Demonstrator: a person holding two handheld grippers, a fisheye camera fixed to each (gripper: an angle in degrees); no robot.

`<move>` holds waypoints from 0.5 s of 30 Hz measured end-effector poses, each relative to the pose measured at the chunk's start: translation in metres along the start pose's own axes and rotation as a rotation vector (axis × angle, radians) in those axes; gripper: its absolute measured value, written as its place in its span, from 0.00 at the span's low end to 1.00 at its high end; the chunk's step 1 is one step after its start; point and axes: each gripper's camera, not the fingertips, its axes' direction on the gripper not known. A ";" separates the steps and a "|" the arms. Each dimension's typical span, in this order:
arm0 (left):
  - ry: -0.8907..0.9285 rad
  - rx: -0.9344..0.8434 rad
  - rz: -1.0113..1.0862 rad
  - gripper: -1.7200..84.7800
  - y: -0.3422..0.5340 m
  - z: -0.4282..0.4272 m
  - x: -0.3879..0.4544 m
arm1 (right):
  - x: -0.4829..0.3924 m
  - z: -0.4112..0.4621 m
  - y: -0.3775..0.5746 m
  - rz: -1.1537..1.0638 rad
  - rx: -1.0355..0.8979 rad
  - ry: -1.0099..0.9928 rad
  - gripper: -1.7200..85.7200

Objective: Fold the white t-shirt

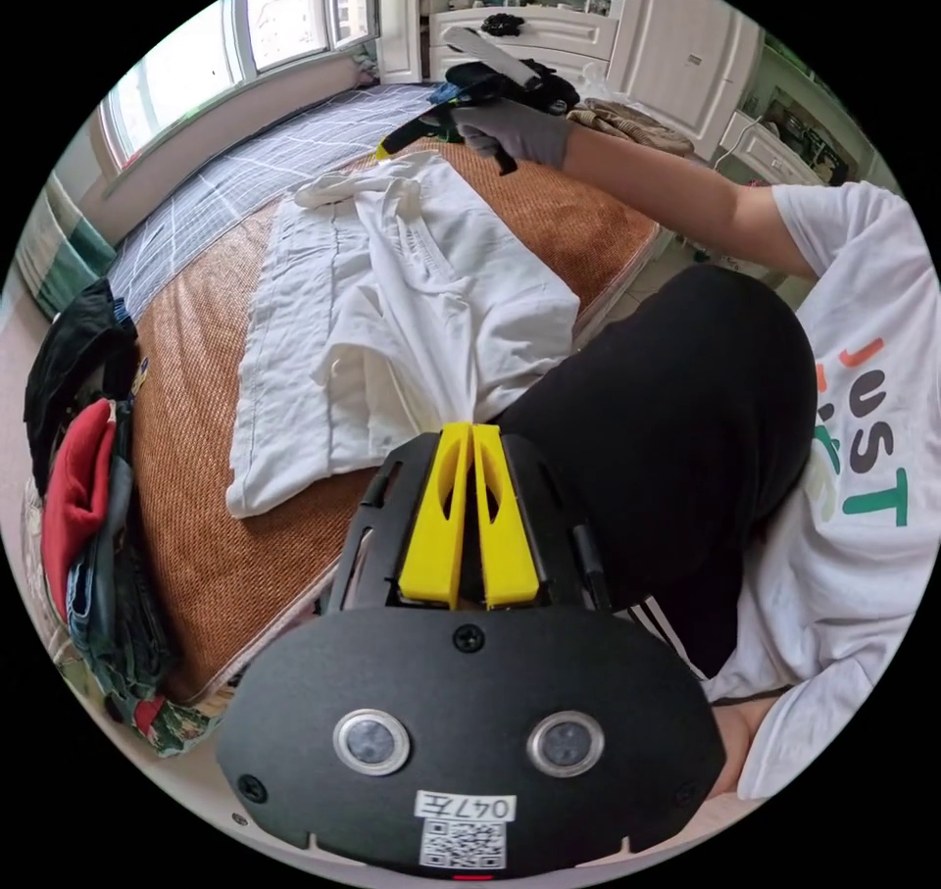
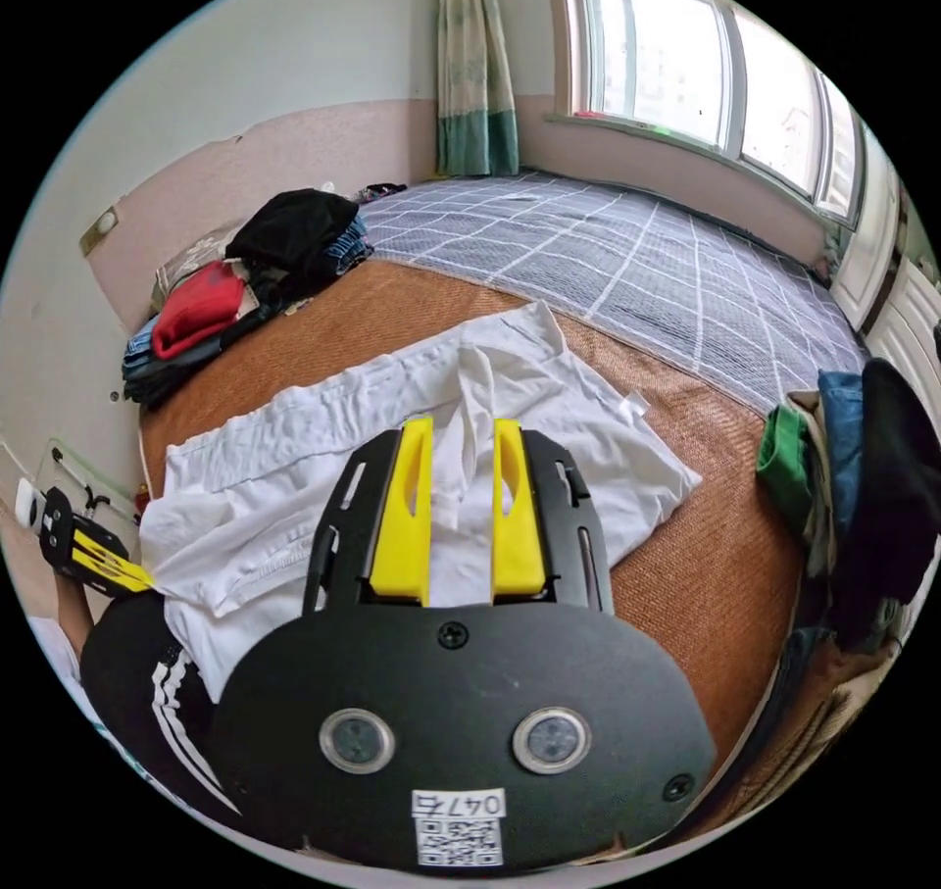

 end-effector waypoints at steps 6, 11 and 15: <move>0.001 0.030 -0.015 0.01 0.002 -0.052 -0.032 | -0.006 0.055 -0.042 -0.144 -0.187 0.085 0.06; -0.021 0.072 -0.058 0.01 0.017 -0.113 -0.064 | 0.028 0.037 -0.027 -0.088 -0.155 0.112 0.02; -0.093 0.159 -0.140 0.01 0.036 -0.176 -0.086 | 0.090 -0.043 0.018 0.114 0.056 -0.165 0.01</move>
